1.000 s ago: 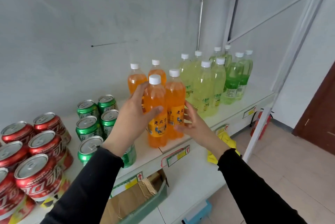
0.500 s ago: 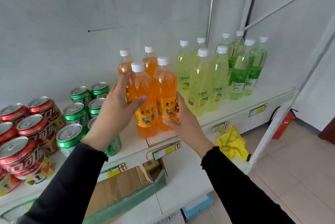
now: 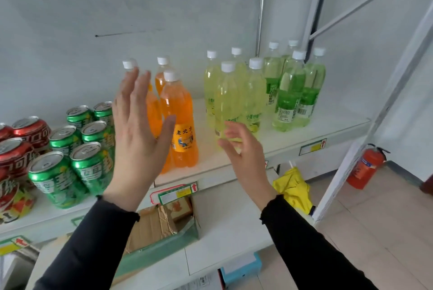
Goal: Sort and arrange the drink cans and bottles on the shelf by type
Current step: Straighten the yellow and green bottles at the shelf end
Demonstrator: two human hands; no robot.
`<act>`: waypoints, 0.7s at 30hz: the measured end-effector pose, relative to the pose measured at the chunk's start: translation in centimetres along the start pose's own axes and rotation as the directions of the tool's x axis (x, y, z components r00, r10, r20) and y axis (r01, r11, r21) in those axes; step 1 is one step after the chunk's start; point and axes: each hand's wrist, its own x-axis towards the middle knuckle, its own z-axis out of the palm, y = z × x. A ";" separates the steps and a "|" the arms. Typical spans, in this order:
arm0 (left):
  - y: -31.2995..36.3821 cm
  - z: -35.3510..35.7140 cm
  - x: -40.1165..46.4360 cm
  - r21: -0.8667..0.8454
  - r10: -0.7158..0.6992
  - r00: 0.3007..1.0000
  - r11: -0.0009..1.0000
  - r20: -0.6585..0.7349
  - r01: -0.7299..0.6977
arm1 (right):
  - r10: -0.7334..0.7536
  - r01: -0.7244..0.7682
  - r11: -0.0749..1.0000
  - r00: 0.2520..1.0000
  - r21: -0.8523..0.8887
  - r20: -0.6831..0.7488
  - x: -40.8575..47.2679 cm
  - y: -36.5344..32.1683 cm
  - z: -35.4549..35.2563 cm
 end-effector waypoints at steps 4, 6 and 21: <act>3.2 3.8 1.2 -0.148 0.055 0.989 0.988 0.137 -0.034 | 0.052 -0.038 0.997 0.976 0.067 -0.213 1.9 2.2 -4.7; 4.1 6.0 1.9 -0.175 0.011 0.974 0.984 0.225 0.029 | 0.117 -0.110 0.993 0.971 0.047 -0.208 3.2 3.7 -6.2; 3.0 13.0 4.3 -0.192 -0.129 0.863 0.949 0.489 0.251 | 0.304 -0.278 0.953 0.885 -0.125 0.354 8.6 7.8 -6.9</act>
